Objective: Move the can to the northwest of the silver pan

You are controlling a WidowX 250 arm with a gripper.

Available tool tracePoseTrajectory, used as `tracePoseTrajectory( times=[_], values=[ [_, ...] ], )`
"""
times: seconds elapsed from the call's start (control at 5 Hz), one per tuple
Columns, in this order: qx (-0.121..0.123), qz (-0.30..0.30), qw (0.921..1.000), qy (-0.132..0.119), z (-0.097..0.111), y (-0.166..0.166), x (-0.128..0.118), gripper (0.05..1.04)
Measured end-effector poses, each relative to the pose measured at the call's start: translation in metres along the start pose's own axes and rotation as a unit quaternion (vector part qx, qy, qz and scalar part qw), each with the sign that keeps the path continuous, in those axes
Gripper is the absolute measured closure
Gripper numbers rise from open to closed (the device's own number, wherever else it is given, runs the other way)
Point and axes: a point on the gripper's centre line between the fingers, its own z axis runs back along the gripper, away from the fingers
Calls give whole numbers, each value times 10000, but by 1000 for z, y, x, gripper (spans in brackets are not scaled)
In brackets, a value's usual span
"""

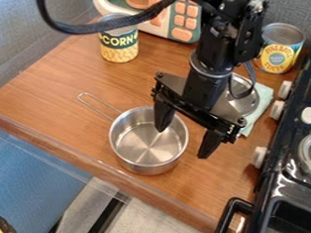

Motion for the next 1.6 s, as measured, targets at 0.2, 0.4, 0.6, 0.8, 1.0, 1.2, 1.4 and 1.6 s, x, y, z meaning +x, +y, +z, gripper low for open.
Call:
tracePoseTrajectory(
  times=[0.2,0.4,0.6,0.8,1.0,1.2,1.4,1.6],
  values=[
    [19,-30,9999,138,-7,-1,-2,82],
    [-77,370,9988,318,-12,28,16,82],
    [-123,705,9969,315,-12,61,42,82],
    [-114,1006,9946,242,-15,94,67,83],
    [-67,1072,9942,17,-17,131,99,82],
    [19,1125,9932,-285,-9,163,124,82],
    [71,1122,9920,-566,2,181,135,82],
    [127,1190,9903,-706,4,199,137,82]
  ],
)
